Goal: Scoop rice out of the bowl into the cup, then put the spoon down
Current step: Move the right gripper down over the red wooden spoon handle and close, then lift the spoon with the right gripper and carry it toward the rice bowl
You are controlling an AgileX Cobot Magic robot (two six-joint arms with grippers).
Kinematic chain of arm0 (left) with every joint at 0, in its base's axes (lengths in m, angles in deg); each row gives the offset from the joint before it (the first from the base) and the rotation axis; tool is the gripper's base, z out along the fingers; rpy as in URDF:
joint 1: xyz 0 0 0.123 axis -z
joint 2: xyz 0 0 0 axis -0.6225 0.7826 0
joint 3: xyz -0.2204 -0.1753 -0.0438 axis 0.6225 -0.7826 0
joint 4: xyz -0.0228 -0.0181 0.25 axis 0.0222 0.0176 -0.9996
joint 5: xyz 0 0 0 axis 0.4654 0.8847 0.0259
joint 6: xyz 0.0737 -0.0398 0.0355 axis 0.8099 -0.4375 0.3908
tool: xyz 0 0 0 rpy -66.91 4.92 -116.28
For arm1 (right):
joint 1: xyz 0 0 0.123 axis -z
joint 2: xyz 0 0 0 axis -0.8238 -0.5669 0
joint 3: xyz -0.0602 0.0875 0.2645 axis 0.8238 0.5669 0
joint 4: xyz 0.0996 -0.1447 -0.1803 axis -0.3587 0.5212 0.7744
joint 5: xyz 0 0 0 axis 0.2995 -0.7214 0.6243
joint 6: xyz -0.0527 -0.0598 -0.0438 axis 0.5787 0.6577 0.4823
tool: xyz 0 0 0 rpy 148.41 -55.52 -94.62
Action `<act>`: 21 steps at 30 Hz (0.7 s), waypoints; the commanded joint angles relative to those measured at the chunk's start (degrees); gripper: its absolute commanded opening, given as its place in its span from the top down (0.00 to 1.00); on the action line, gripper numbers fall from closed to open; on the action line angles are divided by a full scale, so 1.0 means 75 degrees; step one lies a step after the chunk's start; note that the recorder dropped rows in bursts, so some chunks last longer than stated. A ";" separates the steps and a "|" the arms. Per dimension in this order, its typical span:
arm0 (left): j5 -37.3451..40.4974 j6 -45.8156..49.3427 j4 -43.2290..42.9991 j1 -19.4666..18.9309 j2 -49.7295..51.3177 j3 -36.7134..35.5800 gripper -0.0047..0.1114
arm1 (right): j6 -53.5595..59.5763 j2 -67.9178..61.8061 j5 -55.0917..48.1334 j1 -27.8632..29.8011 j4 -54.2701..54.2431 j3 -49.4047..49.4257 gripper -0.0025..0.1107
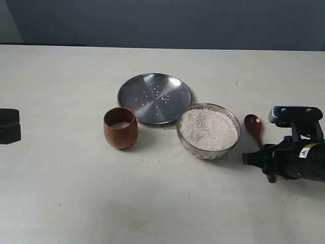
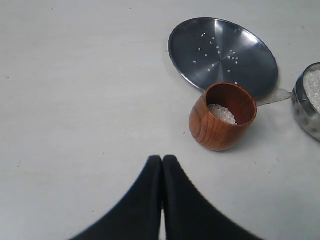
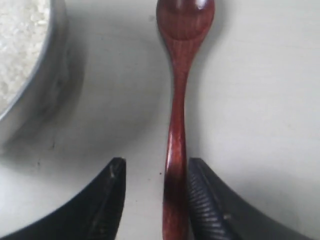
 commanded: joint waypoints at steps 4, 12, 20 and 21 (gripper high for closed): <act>0.0076 0.0006 -0.0017 0.0052 0.0011 0.0011 0.96 | 0.0032 -0.0091 0.0032 -0.0015 -0.0299 0.0027 0.61; 0.0076 0.0006 -0.0017 0.0052 0.0011 0.0011 0.96 | 0.0086 -0.0581 0.0031 -0.0015 -0.0270 0.0027 0.61; 0.0092 0.0006 -0.0077 0.0052 0.0011 0.0011 0.96 | 0.0086 -0.0769 0.0097 -0.0015 -0.0301 0.0027 0.76; 0.0092 0.0006 -0.0077 0.0052 0.0011 0.0011 0.96 | 0.0086 -0.0769 0.0079 -0.0015 -0.0301 0.0027 0.83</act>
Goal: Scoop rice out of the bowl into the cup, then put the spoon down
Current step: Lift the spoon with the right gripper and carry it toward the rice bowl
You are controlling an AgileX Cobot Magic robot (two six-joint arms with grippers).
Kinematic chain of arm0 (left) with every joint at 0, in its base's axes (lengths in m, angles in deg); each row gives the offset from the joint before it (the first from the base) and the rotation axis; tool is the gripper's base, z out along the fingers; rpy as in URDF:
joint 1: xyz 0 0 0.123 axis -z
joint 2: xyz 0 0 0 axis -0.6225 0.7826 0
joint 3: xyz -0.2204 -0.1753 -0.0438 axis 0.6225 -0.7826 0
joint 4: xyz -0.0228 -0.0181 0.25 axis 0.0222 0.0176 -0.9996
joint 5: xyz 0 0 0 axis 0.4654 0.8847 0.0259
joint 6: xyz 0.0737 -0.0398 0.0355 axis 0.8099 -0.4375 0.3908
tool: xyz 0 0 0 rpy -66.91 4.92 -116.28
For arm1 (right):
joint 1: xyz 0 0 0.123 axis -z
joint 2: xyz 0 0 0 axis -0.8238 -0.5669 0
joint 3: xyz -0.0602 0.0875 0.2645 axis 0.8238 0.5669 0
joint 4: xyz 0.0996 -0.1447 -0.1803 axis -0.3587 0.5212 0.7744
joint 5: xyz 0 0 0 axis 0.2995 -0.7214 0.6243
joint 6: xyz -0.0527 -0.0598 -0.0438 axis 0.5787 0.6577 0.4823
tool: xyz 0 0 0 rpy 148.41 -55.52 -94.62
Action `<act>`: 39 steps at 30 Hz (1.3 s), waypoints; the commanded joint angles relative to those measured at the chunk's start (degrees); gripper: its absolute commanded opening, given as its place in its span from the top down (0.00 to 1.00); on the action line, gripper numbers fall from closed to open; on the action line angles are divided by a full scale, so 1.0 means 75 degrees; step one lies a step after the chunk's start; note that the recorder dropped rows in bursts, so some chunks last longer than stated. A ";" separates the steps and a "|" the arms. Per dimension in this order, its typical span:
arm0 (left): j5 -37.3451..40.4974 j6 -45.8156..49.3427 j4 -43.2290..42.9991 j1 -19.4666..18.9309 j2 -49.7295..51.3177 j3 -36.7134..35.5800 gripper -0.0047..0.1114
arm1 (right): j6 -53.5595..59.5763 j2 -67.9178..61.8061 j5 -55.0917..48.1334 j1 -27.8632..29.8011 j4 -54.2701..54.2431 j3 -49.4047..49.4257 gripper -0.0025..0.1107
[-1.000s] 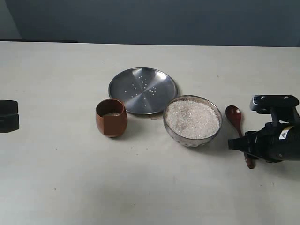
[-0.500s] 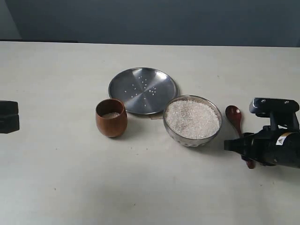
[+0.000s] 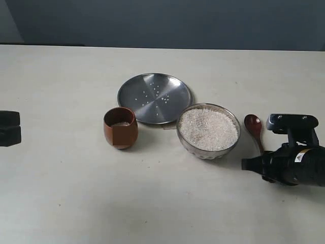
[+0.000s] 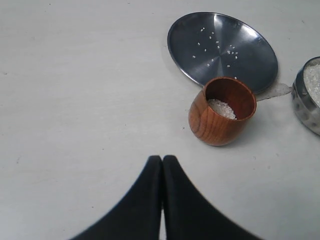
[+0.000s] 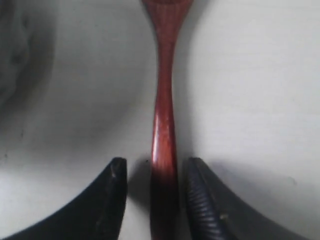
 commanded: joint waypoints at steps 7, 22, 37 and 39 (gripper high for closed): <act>-0.0020 0.0006 -0.0051 0.0052 0.0011 0.0011 0.96 | 0.0149 0.0016 -0.0599 -0.0002 0.0003 0.0027 0.98; -0.0002 -0.0017 0.0020 0.0052 0.0011 0.0011 0.96 | -0.1455 0.3448 -0.6761 -0.0002 0.3928 -0.2438 0.98; -0.0032 -0.0017 0.0101 0.0052 0.0011 0.0011 0.96 | 0.0264 0.2255 -1.0733 -0.1358 0.5256 -0.4873 0.98; -0.0032 -0.0017 0.0162 0.0052 0.0011 0.0011 0.96 | 0.0180 0.2032 -1.0733 -0.1785 0.5594 -0.5249 0.98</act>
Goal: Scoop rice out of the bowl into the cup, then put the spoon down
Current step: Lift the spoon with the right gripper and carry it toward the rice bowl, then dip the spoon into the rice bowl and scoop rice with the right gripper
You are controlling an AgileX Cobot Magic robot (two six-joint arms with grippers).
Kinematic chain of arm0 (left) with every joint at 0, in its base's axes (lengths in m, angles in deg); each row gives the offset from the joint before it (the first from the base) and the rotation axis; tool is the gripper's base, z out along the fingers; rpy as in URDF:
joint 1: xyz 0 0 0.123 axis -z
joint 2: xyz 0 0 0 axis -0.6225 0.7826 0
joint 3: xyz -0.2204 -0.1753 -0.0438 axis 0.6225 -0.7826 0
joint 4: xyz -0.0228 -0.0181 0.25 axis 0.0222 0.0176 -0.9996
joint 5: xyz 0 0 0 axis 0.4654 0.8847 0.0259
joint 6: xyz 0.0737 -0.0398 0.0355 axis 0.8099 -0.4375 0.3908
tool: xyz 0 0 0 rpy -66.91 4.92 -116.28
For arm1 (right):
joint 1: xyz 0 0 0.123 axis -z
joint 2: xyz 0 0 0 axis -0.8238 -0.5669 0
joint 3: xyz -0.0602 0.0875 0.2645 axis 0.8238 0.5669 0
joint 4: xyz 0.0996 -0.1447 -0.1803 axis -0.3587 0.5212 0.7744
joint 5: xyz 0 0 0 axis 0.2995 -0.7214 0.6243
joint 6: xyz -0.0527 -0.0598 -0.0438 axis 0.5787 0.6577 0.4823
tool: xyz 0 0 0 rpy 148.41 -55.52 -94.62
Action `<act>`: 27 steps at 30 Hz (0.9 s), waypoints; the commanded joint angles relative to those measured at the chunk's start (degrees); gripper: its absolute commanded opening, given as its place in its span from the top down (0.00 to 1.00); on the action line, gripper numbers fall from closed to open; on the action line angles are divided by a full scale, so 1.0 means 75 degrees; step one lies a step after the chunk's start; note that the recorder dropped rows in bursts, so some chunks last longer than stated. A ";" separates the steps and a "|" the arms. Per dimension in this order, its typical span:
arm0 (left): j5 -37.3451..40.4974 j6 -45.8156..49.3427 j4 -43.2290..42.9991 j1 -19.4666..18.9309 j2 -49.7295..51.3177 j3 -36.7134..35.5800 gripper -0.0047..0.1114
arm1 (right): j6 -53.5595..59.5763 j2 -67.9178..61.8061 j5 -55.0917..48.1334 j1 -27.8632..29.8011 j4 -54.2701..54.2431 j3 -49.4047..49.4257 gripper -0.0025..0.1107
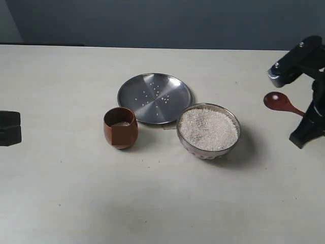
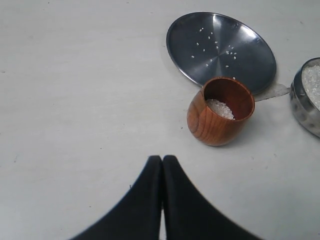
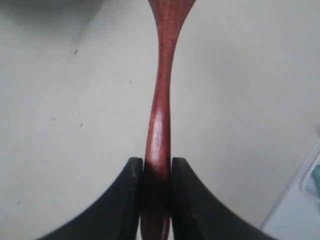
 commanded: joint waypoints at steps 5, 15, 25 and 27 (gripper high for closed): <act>-0.0063 -0.0017 0.0156 0.0052 0.0011 0.0011 0.96 | -0.0607 -0.1164 -0.0043 -0.1564 0.0938 -0.0707 0.98; -0.0063 -0.0017 0.0156 0.0052 0.0011 0.0011 0.96 | -0.0963 -0.2140 -0.0043 -0.2278 0.1356 -0.0707 0.98; -0.0063 -0.0017 0.0156 0.0052 0.0011 0.0011 0.96 | -0.1032 -0.2501 -0.0043 -0.2351 0.1453 -0.0707 0.98; -0.0063 -0.0017 0.0156 0.0052 0.0011 0.0011 0.96 | -0.1032 -0.2583 -0.0043 -0.2351 0.1405 -0.0707 0.98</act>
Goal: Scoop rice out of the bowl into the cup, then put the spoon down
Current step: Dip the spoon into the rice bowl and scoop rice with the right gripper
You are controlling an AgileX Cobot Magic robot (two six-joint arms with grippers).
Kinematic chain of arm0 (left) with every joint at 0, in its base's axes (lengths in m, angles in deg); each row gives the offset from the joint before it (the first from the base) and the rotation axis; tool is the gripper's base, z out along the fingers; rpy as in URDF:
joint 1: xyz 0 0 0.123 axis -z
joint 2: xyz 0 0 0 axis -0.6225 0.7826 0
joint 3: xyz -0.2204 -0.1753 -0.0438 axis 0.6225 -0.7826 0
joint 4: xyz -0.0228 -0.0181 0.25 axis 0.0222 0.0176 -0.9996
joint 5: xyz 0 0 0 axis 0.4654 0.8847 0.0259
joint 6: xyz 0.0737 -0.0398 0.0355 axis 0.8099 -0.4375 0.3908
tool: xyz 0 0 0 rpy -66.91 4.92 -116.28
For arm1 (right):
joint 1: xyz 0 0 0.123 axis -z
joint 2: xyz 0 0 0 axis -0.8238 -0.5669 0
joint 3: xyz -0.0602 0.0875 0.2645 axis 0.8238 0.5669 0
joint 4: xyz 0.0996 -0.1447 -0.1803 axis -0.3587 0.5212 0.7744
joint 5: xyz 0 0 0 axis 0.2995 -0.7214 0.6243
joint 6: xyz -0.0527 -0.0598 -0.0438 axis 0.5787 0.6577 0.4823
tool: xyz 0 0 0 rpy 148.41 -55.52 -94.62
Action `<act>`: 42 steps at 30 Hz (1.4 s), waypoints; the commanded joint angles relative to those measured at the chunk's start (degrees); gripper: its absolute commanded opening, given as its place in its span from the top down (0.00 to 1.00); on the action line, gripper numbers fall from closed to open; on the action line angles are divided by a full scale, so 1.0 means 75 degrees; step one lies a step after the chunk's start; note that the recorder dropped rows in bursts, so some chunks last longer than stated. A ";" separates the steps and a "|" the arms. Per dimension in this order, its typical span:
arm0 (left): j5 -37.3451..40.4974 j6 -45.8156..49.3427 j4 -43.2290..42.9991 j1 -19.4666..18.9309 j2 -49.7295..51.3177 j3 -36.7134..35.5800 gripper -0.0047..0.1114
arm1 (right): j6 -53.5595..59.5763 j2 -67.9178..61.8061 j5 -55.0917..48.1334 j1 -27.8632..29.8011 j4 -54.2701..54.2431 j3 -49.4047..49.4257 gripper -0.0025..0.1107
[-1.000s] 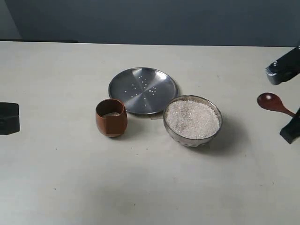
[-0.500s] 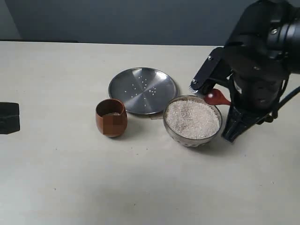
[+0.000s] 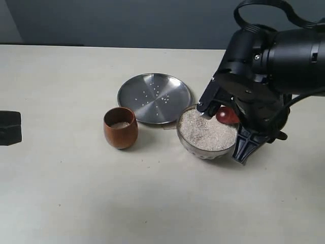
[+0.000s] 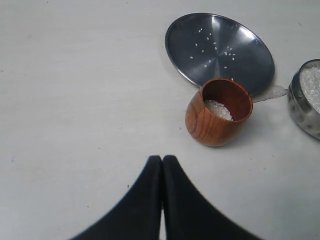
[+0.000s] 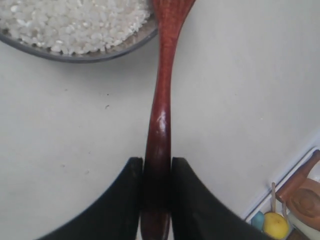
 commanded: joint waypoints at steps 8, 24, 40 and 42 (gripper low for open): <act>-0.0063 -0.0017 0.0096 0.0052 0.0011 0.0011 0.96 | 0.0045 -0.0105 -0.0023 -0.0043 -0.0155 -0.0054 0.98; -0.0063 -0.0017 0.0096 0.0052 0.0011 0.0011 0.96 | 0.0304 -0.0105 -0.0023 -0.0043 -0.0796 -0.0054 0.98; -0.0017 -0.0017 0.0099 0.0052 0.0011 0.0011 0.96 | 0.0094 0.0349 -0.0023 -0.0043 -0.0652 -0.0054 0.98; -0.0017 -0.0017 0.0099 0.0052 0.0011 0.0011 0.96 | 0.0078 0.0378 -0.0023 -0.0043 -0.0716 -0.0054 0.98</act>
